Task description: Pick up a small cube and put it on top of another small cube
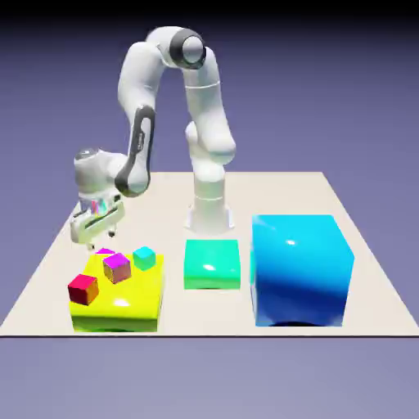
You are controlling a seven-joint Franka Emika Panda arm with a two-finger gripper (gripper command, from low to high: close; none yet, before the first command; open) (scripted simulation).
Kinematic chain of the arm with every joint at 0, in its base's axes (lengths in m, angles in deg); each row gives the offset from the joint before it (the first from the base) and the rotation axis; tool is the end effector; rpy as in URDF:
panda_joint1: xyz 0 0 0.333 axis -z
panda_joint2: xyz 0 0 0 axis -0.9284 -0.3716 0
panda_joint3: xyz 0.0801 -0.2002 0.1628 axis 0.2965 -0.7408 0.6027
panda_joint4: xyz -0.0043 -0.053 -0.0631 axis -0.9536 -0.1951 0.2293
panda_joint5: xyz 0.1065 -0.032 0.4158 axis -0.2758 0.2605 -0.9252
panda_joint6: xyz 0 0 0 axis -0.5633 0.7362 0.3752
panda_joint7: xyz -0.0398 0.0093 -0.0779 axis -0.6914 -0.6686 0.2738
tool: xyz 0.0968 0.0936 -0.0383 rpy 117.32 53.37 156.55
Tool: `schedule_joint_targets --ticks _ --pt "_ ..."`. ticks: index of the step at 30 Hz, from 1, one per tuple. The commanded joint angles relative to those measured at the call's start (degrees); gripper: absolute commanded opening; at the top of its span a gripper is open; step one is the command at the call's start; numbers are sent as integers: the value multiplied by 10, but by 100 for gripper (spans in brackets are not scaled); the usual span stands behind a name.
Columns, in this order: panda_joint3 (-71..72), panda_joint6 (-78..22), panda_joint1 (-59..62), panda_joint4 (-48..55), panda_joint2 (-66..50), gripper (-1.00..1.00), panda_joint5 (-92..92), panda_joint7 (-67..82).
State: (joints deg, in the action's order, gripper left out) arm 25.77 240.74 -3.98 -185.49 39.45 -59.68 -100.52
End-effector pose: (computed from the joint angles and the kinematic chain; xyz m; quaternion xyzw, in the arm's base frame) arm 0.2465 -0.3363 0.0488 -0.1325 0.9911 0.0121 0.0101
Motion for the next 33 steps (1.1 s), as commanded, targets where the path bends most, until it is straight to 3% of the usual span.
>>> schedule_joint_targets --ticks 1,4,5,14,20,27,33 --pt "-8 17 -7 4 -21 0 7 -5" --pt "-27 59 -23 13 -72 0 23 -17" --pt "-27 59 -23 13 -72 -100 23 -17" --pt "24 -51 20 -11 62 -100 -20 15" --pt "59 -188 -50 109 106 -100 -33 -20" --pt "188 -335 -62 183 160 -100 -66 -180" --pt "182 -226 -63 144 84 -100 -7 -218"
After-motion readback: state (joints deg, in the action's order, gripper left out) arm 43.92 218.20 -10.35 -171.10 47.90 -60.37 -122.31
